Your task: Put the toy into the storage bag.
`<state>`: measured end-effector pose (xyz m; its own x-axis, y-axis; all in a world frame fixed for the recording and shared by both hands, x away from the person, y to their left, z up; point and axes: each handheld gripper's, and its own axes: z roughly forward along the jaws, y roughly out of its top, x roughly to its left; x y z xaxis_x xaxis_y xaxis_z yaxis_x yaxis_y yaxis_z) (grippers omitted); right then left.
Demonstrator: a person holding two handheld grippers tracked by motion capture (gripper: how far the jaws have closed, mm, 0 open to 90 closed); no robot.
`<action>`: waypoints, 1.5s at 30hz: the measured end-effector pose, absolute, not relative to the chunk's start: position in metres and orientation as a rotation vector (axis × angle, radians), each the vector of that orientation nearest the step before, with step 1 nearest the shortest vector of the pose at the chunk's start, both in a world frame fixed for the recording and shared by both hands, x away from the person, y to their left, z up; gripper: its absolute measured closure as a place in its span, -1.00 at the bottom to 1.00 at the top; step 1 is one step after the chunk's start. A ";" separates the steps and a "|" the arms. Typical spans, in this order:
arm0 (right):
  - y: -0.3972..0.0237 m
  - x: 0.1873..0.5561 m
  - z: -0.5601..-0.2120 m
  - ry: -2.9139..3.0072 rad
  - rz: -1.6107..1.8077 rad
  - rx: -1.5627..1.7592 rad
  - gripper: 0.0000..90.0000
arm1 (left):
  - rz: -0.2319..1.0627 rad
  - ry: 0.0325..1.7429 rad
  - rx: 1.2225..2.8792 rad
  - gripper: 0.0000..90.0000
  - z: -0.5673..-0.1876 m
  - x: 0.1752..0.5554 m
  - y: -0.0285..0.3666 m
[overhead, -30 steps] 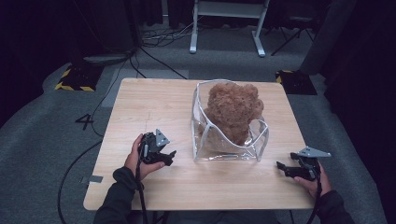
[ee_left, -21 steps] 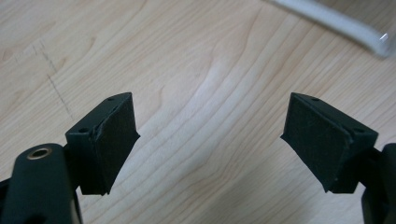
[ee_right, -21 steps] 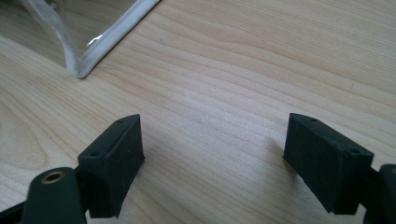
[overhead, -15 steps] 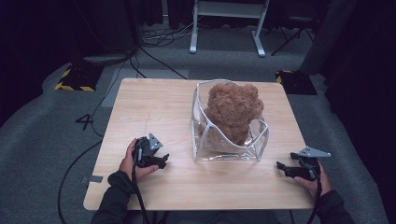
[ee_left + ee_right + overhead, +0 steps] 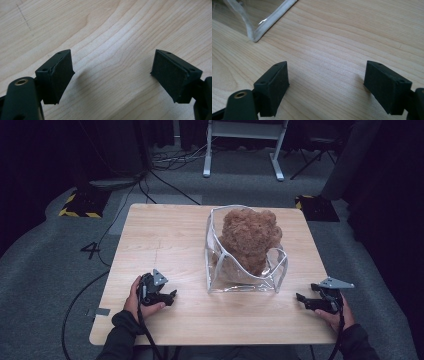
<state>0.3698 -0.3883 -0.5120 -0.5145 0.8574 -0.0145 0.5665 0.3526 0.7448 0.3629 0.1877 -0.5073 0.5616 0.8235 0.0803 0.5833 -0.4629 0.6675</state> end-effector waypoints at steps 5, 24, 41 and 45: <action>-0.388 0.370 -0.512 2.217 0.979 1.245 -0.56 | 0.506 1.141 2.169 -0.62 -0.510 0.359 0.194; -0.388 0.369 -0.512 2.219 0.981 1.237 -0.56 | 0.453 1.204 2.107 -0.65 -0.514 0.345 0.209; -0.388 0.369 -0.512 2.220 0.982 1.240 -0.56 | 0.453 1.202 2.107 -0.65 -0.514 0.345 0.209; -0.388 0.369 -0.512 2.220 0.982 1.240 -0.56 | 0.452 1.204 2.106 -0.65 -0.514 0.345 0.209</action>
<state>0.3691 -0.3885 -0.5121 -0.5183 0.8551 -0.0153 0.5638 0.3551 0.7457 0.3451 0.2086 -0.5143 0.5164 0.8559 -0.0259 0.6273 -0.3576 0.6918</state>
